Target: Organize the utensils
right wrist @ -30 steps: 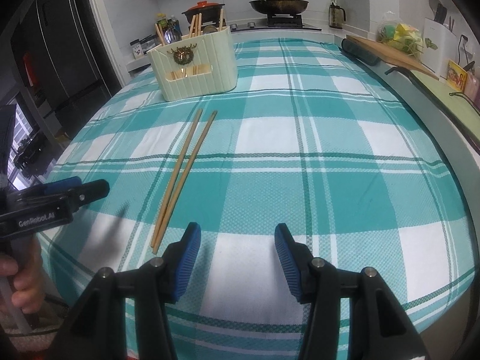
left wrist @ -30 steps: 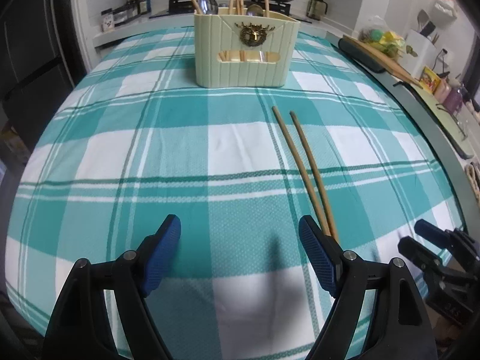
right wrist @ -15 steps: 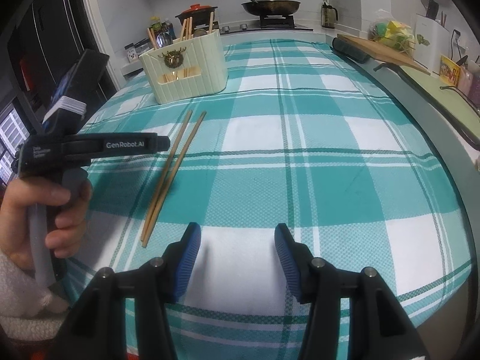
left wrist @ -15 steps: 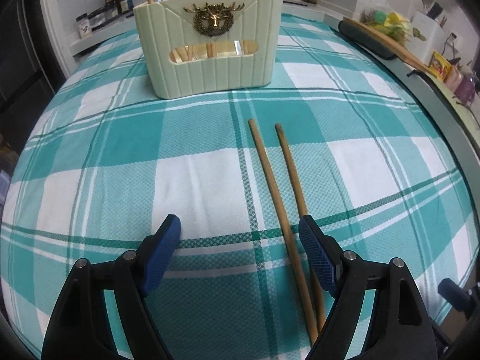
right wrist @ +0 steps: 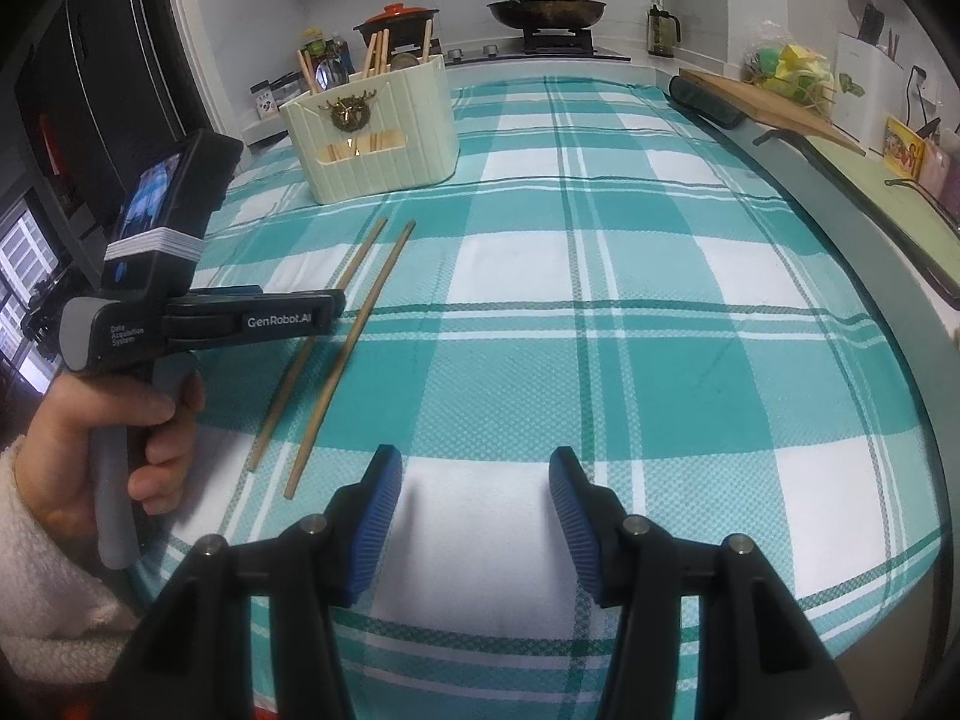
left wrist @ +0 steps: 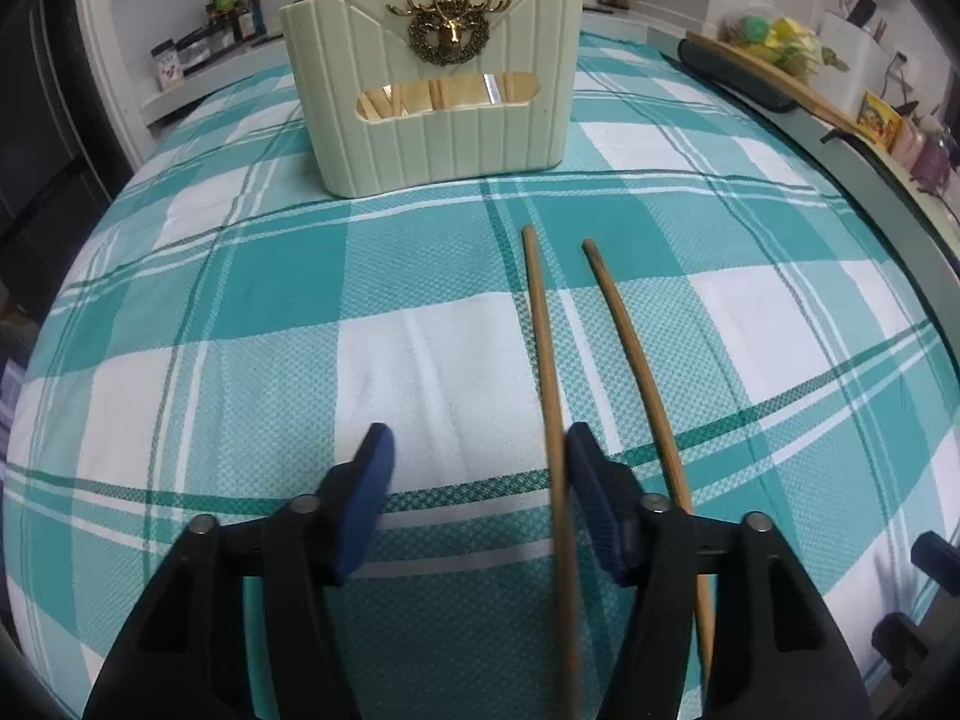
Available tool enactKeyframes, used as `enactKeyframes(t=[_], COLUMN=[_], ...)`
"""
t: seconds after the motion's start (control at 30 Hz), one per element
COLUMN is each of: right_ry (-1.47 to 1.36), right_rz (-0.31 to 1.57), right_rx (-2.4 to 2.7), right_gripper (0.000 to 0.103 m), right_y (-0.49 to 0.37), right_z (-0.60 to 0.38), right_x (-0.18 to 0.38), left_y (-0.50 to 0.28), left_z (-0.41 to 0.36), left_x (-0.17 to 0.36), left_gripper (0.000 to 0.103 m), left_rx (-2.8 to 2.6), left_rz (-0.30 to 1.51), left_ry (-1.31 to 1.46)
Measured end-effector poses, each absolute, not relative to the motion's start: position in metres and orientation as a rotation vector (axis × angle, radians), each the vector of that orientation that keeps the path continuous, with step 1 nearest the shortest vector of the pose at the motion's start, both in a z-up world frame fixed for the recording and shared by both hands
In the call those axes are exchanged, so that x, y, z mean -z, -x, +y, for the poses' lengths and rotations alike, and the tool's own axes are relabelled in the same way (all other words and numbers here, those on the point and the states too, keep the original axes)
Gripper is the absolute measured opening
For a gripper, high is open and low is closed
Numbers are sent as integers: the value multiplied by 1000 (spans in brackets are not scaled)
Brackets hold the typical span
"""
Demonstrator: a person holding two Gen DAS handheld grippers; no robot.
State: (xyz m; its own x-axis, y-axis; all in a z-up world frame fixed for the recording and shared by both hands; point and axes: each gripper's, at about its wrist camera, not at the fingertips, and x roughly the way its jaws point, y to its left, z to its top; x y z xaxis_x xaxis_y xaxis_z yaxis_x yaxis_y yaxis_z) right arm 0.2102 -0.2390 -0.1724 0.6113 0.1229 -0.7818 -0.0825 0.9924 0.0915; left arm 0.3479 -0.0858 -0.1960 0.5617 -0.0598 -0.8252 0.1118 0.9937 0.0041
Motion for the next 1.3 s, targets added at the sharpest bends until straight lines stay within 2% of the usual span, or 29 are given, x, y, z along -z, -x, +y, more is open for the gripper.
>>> enactKeyframes(t=[0.07, 0.17, 0.37, 0.5, 0.53, 0.57, 0.6, 0.63, 0.7, 0.73, 0.8, 0.87, 0.93, 1.0, 1.07, 1.1, 1.13, 1.2, 1.3], right_ry=[-41, -30, 74, 175, 192, 202, 199, 204, 194, 178, 148, 109, 87, 79, 50, 25, -3, -39, -56], right_rz=[913, 921, 955, 972, 973, 980, 963, 965, 961, 964, 971, 985, 995, 1014, 1017, 1016, 1012, 989, 960], right_rx=[-116, -140, -248, -249, -235, -224, -221, -213, -192, -171, -105, -44, 4, 15, 10, 2, -7, -11, -15], right_gripper=[52, 52, 52, 49, 32, 30, 14, 7, 6, 6, 6, 6, 6, 7, 8, 12, 23, 37, 38], right_y=[-213, -225, -259, -274, -274, -274, -271, -270, -267, -266, -264, -259, -252, -242, -232, -228, -224, -218, -216], right_z=[-236, -225, -172, -143, -141, -141, -142, -144, -151, -157, -173, -192, -208, -219, -227, -230, -234, -239, -243], right_x=[173, 172, 179, 196, 199, 202, 201, 201, 199, 199, 198, 197, 196, 195, 194, 193, 191, 186, 178], left_y=[-343, -337, -317, -297, -292, -287, -283, -279, -274, -271, -266, -260, -254, -249, -244, -241, -239, -236, -233], left_z=[-85, -77, -28, -6, -3, 0, 2, 3, 5, 6, 9, 13, 16, 19, 23, 26, 29, 37, 49], left_x=[194, 195, 196, 197, 197, 198, 198, 198, 198, 198, 196, 193, 188, 185, 181, 179, 177, 173, 170], left_gripper=[8, 4, 5, 5, 5, 6, 6, 6, 6, 7, 17, 43, 53, 55, 60, 62, 66, 68, 69], left_rx=[110, 78, -45, -71, -73, -71, -71, -71, -66, -62, -52, -51, -42, -22, -5, -1, 1, 3, 12], left_rz=[962, 963, 988, 994, 996, 996, 995, 994, 990, 988, 985, 975, 959, 953, 949, 946, 944, 944, 951], left_ry=[-81, -85, 34, 63, 65, 67, 67, 68, 71, 76, 88, 106, 117, 118, 117, 115, 113, 114, 126])
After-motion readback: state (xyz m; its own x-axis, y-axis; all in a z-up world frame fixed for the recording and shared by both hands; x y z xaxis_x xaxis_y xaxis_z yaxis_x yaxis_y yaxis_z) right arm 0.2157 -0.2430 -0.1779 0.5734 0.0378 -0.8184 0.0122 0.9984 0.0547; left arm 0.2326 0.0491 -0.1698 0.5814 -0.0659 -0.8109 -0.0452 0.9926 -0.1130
